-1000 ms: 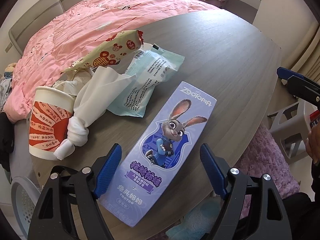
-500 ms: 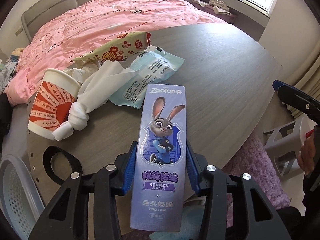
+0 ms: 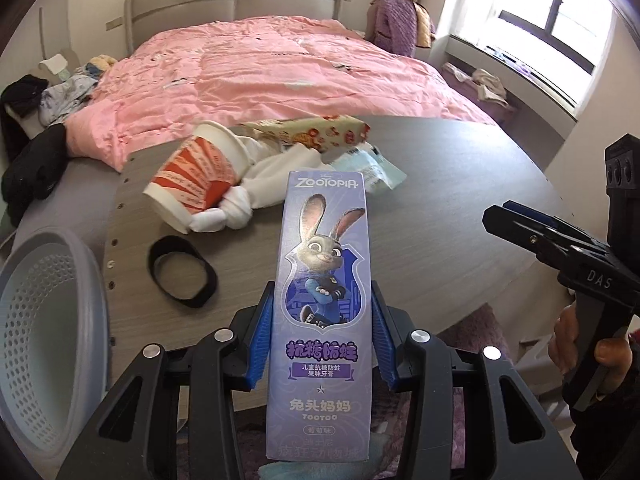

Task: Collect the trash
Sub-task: 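Grasp the cream snack wrapper with the right gripper while the left gripper lifts the box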

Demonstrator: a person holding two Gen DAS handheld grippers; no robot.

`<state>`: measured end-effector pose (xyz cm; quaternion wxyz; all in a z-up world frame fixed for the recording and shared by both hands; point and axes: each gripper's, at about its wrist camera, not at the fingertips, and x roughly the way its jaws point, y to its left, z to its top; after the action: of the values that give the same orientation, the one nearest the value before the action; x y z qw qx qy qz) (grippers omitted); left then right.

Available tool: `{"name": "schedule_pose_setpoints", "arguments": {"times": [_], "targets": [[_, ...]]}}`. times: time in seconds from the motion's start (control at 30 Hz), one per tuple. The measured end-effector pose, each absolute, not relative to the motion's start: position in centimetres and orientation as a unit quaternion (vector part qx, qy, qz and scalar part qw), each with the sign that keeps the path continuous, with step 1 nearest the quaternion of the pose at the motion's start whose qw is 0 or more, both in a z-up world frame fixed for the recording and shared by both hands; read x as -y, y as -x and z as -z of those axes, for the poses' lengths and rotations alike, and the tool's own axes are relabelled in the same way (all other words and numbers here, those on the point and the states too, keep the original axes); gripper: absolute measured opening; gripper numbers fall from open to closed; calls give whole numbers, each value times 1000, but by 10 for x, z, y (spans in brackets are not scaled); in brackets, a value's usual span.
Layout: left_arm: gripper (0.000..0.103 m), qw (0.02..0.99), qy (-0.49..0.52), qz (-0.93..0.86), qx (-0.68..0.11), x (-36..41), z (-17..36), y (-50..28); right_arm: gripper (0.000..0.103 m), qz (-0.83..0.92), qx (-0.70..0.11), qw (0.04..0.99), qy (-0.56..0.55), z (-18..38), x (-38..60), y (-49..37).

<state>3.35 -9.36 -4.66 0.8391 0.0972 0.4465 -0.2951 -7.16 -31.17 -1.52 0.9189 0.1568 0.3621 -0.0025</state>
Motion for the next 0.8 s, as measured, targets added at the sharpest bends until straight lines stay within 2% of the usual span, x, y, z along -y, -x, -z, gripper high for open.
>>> {"name": "schedule_pose_setpoints", "arguments": {"times": [0.4,0.8], "targets": [[42,915,-29,117,-385,36,7,-45,82,-84,-390,916,-43,0,277,-38],[43,927,-19,45,-373,13,6,-50,70,-96,-436,894,21,21,259,-98]]}}
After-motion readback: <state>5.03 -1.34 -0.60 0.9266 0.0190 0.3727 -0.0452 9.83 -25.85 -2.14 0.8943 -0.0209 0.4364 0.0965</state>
